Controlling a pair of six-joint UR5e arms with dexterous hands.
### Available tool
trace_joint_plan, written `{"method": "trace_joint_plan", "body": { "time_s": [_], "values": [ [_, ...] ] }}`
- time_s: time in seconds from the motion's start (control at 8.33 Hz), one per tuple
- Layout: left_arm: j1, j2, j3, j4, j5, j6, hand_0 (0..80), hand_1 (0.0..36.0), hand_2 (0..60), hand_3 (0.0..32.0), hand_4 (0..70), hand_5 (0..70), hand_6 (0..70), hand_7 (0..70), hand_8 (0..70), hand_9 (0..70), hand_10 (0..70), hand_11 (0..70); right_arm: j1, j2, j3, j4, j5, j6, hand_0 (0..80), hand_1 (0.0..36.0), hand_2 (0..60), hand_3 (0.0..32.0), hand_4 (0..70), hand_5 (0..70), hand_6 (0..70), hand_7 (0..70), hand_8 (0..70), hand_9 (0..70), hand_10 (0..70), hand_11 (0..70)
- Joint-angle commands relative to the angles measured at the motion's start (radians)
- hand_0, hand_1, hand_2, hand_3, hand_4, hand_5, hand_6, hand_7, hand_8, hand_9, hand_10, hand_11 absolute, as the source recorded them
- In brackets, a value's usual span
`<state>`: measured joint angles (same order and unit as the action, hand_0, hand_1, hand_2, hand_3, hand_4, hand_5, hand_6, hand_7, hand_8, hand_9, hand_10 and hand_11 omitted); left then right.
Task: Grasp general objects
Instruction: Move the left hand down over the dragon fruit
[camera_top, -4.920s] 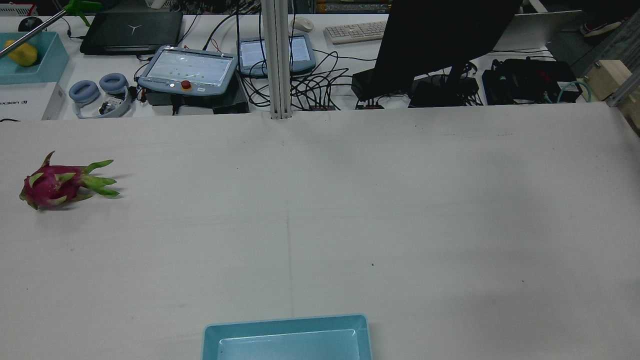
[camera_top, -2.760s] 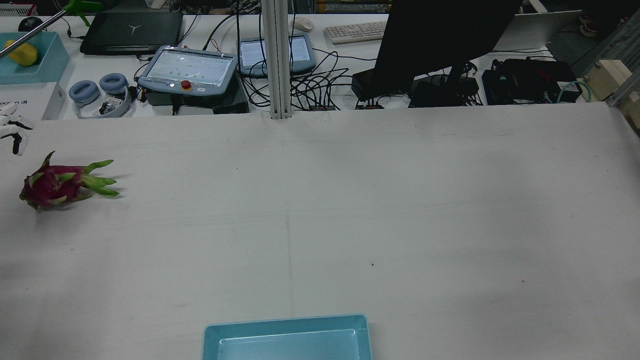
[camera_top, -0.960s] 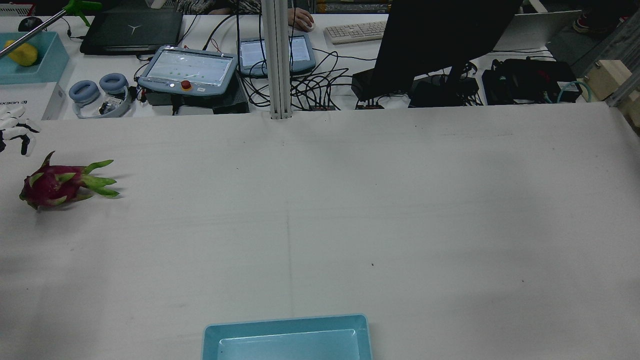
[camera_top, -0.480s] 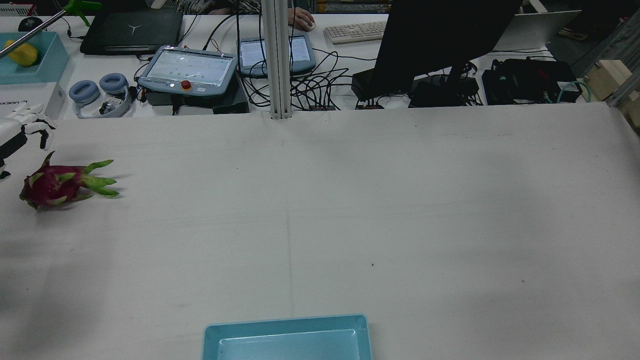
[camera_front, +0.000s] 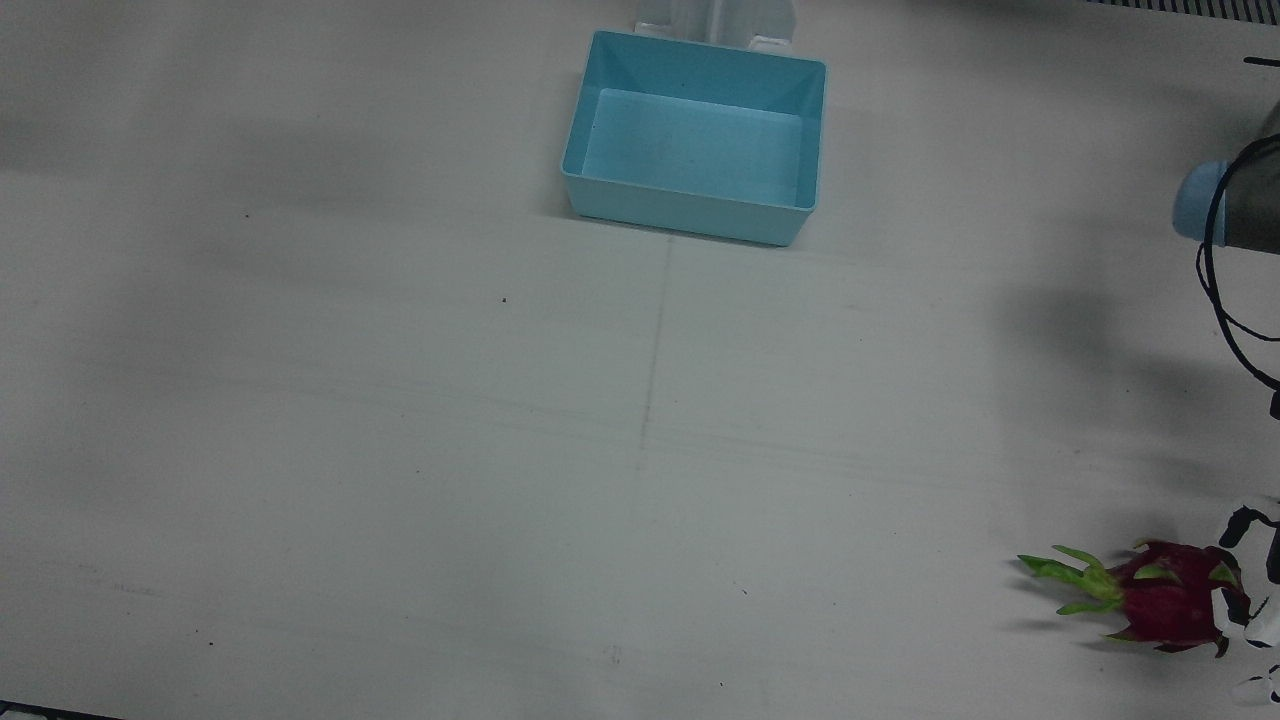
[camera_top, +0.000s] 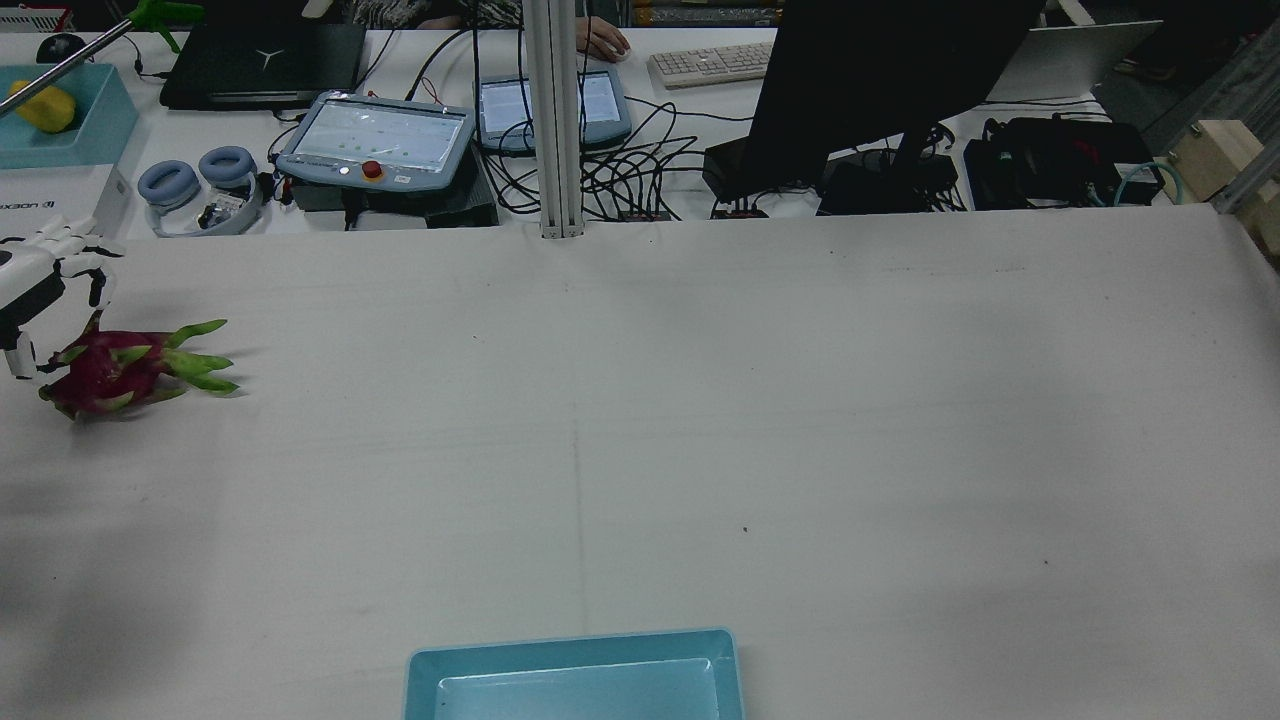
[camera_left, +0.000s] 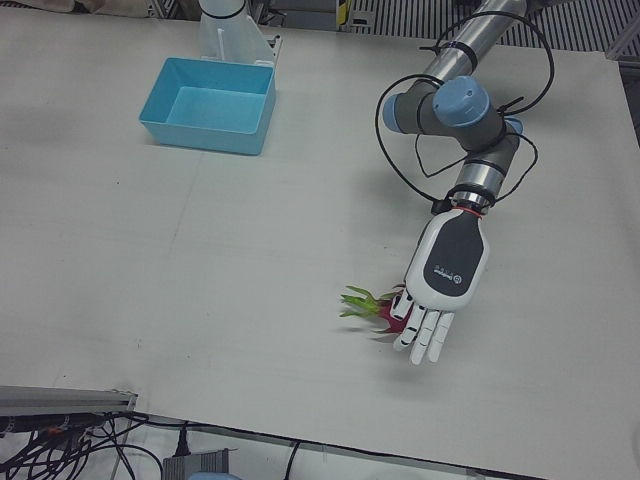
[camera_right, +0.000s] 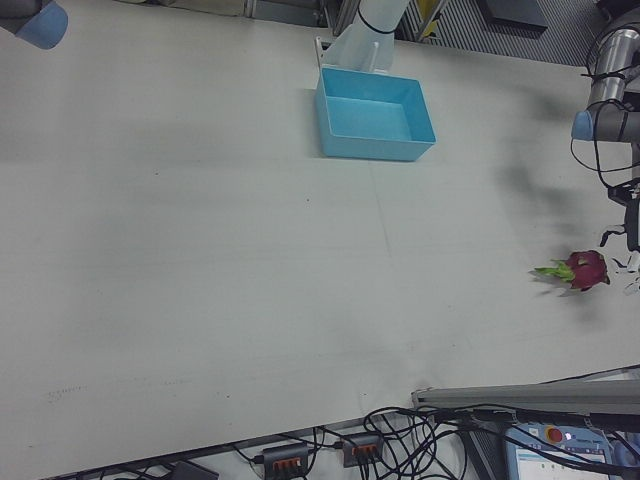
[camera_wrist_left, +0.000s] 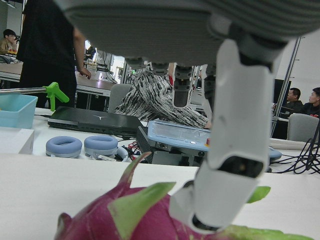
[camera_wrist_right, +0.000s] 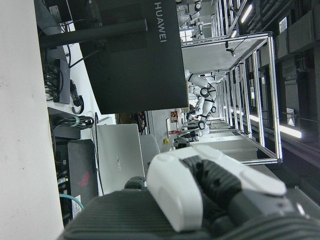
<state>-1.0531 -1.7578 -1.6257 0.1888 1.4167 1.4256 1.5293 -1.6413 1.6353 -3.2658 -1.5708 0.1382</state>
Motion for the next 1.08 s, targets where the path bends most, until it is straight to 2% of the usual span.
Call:
{"method": "trace_joint_plan", "body": {
  "time_s": [0.0,0.12,0.24,0.36,0.6,0.96],
  "values": [
    [0.092,-0.005,0.006,0.015,0.001,-0.002,57.6,36.0,60.0,0.0,0.0,70.0,0.0,35.1,0.0,5.6,0.0,0.0,0.0,0.0,0.001,0.0,0.0,0.0,0.0,0.0,0.0,0.0,0.0,0.0,0.0,0.0,0.0,0.0,0.0,0.0],
    [0.1,-0.008,0.012,0.017,-0.001,-0.002,73.3,36.0,60.0,0.0,0.0,70.0,0.0,37.0,0.0,6.0,0.0,0.0,0.0,0.0,0.001,0.0,0.0,0.0,0.0,0.0,0.0,0.0,0.0,0.0,0.0,0.0,0.0,0.0,0.0,0.0],
    [0.102,-0.028,0.047,0.014,0.001,-0.002,75.9,36.0,60.0,0.0,0.0,70.0,0.0,39.6,0.0,6.5,0.0,0.0,0.0,0.0,0.001,0.0,0.0,0.0,0.0,0.0,0.0,0.0,0.0,0.0,0.0,0.0,0.0,0.0,0.0,0.0],
    [0.102,-0.037,0.062,0.014,-0.001,-0.002,80.0,36.0,60.0,0.0,0.0,70.0,0.0,38.2,0.0,6.2,0.0,0.0,0.0,0.0,0.001,0.0,0.0,0.0,0.0,0.0,0.0,0.0,0.0,0.0,0.0,0.0,0.0,0.0,0.0,0.0],
    [0.102,-0.037,0.067,0.009,-0.001,-0.001,80.0,36.0,60.0,0.0,0.0,70.0,0.0,41.0,0.0,6.8,0.0,0.0,0.0,0.0,0.001,0.0,0.0,0.0,0.0,0.0,0.0,0.0,0.0,0.0,0.0,0.0,0.0,0.0,0.0,0.0],
    [0.102,-0.037,0.092,0.008,0.001,-0.001,80.0,36.0,60.0,0.0,0.0,70.0,0.0,40.7,0.0,6.7,0.0,0.0,0.0,0.0,0.001,0.0,0.0,0.0,0.0,0.0,0.0,0.0,0.0,0.0,0.0,0.0,0.0,0.0,0.0,0.0]
  ]
}}
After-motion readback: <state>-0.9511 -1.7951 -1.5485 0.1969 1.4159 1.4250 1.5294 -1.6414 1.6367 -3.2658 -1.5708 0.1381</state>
